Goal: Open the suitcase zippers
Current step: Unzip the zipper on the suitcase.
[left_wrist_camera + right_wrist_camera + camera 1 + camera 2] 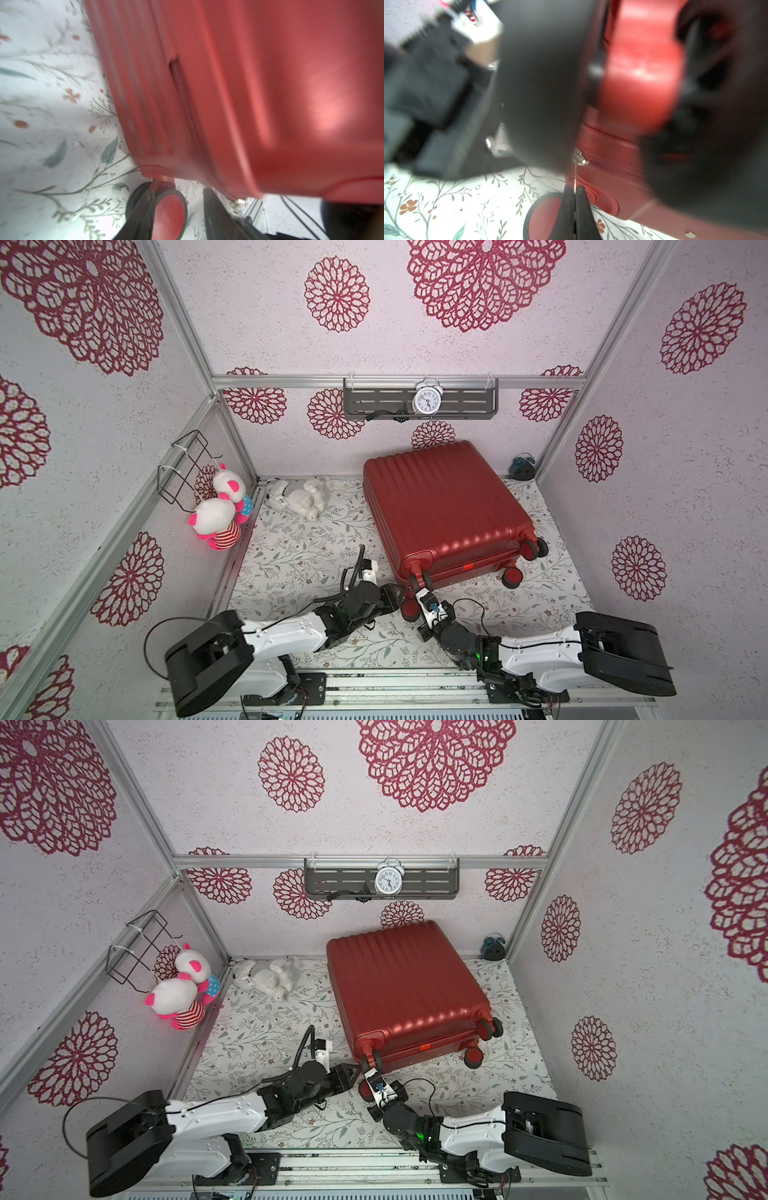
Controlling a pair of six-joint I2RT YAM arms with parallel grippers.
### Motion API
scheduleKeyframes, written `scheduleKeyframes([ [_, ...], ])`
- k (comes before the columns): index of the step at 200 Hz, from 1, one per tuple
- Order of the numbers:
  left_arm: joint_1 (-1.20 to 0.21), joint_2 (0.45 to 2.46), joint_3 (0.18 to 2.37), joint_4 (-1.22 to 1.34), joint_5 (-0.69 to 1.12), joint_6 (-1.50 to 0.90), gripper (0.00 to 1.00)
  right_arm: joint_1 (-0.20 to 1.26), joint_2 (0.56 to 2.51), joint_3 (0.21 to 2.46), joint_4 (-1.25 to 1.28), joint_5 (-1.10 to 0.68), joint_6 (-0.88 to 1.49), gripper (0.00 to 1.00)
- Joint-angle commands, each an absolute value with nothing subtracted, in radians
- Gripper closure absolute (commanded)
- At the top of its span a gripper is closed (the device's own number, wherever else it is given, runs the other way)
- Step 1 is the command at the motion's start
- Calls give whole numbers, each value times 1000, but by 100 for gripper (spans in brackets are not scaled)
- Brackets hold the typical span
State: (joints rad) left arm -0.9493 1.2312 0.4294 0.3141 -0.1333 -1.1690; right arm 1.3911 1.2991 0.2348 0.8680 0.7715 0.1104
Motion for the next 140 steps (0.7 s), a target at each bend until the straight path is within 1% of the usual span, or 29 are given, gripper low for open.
scheduleKeyframes([
  [1, -914, 1078, 490, 8, -103, -1096, 56, 1452, 1292, 234, 795, 574, 136, 100],
  [15, -892, 961, 513, -98, -124, -1074, 55, 1452, 1291, 237, 791, 578, 138, 100],
  [35, -834, 833, 554, -199, -107, -1038, 52, 1451, 1292, 239, 790, 579, 138, 100],
  [43, -812, 808, 579, -223, -93, -1018, 45, 1453, 1294, 240, 796, 577, 137, 100],
  [56, -777, 802, 621, -219, -37, -987, 25, 1453, 1303, 239, 809, 575, 138, 100],
  [64, -768, 813, 643, -201, -7, -972, 14, 1453, 1310, 240, 817, 577, 137, 100],
  [72, -767, 837, 670, -177, 21, -956, 7, 1452, 1321, 241, 825, 578, 137, 100],
  [83, -766, 885, 710, -149, 62, -937, 1, 1452, 1334, 245, 833, 581, 137, 100],
  [91, -765, 922, 735, -124, 87, -926, 2, 1453, 1344, 250, 840, 581, 137, 100],
  [140, -749, 1174, 812, 28, 229, -922, 2, 1464, 1450, 297, 917, 580, 90, 100],
])
